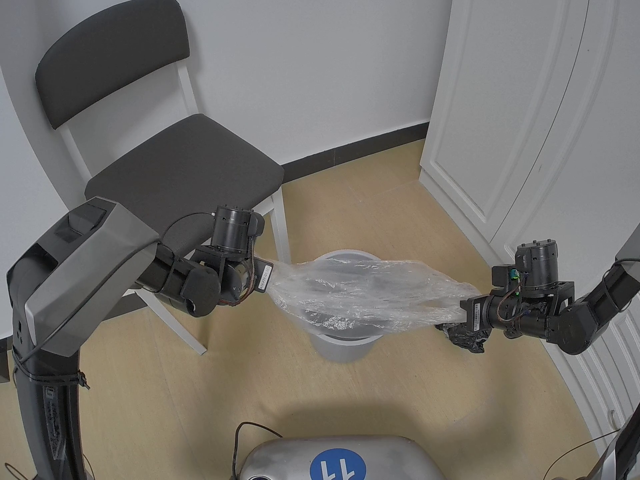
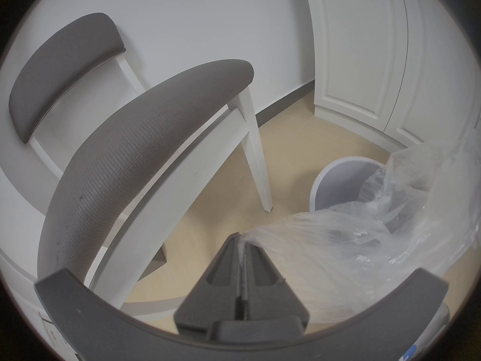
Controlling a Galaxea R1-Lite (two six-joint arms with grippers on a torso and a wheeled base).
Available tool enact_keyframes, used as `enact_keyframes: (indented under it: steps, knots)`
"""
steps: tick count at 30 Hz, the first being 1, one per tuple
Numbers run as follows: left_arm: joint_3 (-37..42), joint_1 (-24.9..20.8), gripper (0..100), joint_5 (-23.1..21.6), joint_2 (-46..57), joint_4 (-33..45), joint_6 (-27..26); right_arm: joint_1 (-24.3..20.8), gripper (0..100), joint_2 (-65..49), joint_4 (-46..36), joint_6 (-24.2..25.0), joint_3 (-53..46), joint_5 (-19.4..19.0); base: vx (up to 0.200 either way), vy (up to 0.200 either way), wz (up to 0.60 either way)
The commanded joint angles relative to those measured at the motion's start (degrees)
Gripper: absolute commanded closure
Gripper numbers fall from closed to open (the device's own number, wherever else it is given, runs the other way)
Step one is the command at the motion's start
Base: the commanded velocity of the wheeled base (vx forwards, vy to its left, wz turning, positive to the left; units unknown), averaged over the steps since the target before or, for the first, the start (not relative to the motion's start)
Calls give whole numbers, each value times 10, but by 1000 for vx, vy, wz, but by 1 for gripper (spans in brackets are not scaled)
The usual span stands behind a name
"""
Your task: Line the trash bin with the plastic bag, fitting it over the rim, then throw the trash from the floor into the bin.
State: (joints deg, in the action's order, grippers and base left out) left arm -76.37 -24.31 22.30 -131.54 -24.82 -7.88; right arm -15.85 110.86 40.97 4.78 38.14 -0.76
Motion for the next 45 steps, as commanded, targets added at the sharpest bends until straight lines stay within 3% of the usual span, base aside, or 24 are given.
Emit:
enact_keyframes:
  steps: [1,12,20,25,26,29,30,36,45]
  knots:
    - [3,3,100,-1,7,0,-1,-1,100,-9,-1,-1,-3,1,0,0,0]
    - [31,-10,100,-18,-3,-4,-16,-1,100,17,-29,-16,2,0,0,0,0]
    - [-8,-29,100,-17,-68,-38,-1,3,100,91,-18,0,52,12,0,0,0]
    - [-50,-50,100,-13,-108,-63,42,6,100,128,37,33,73,17,0,0,0]
    - [-79,-62,100,-12,-130,-66,67,12,100,150,82,46,81,20,0,0,0]
    - [-91,-66,100,-12,-137,-66,80,14,100,158,101,48,83,23,0,0,0]
    - [-134,-77,100,-12,-165,-64,115,15,100,183,162,50,95,36,0,0,0]
    - [-221,-87,100,-11,-217,-58,175,20,100,240,264,50,124,52,0,0,0]
    - [-249,-97,100,-12,-241,-64,206,43,100,307,343,48,176,57,0,0,0]
